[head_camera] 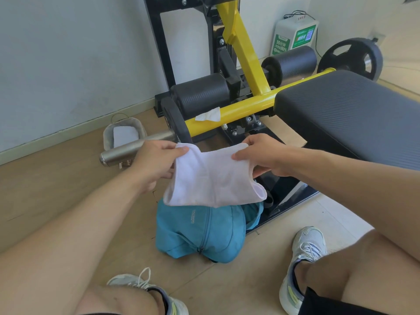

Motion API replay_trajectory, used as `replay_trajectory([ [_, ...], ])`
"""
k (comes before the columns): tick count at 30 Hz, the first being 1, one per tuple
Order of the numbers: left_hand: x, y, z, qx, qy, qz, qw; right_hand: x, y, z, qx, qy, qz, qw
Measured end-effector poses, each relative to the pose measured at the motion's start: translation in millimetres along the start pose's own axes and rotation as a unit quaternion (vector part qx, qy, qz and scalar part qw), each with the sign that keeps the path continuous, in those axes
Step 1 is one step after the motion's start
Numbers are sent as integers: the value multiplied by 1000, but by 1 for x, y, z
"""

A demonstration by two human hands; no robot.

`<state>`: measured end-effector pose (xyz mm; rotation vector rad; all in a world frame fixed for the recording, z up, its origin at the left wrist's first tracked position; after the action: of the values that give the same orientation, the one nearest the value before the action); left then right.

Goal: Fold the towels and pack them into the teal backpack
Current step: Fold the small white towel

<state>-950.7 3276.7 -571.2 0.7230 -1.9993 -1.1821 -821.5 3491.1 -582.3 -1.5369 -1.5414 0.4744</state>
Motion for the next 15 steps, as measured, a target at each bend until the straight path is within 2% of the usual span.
replay_trajectory([
  [7,-41,9,-7,20,-31,-34,999,-20,-15,-1,48,66,56,995],
  [15,-56,10,-13,60,-91,-127,986,-38,-23,-4,104,30,35,994],
])
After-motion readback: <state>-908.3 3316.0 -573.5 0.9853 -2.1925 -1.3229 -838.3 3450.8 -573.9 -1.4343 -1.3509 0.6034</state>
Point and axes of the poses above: each hand's wrist, its own z-axis towards the middle knuckle, its own x-axis out of the back of the hand, y = z × x, the point moved 6 cm from there along z, towards the middle knuckle, and after that the axes turned 7 degrees about -y, right-handed, at the moved point
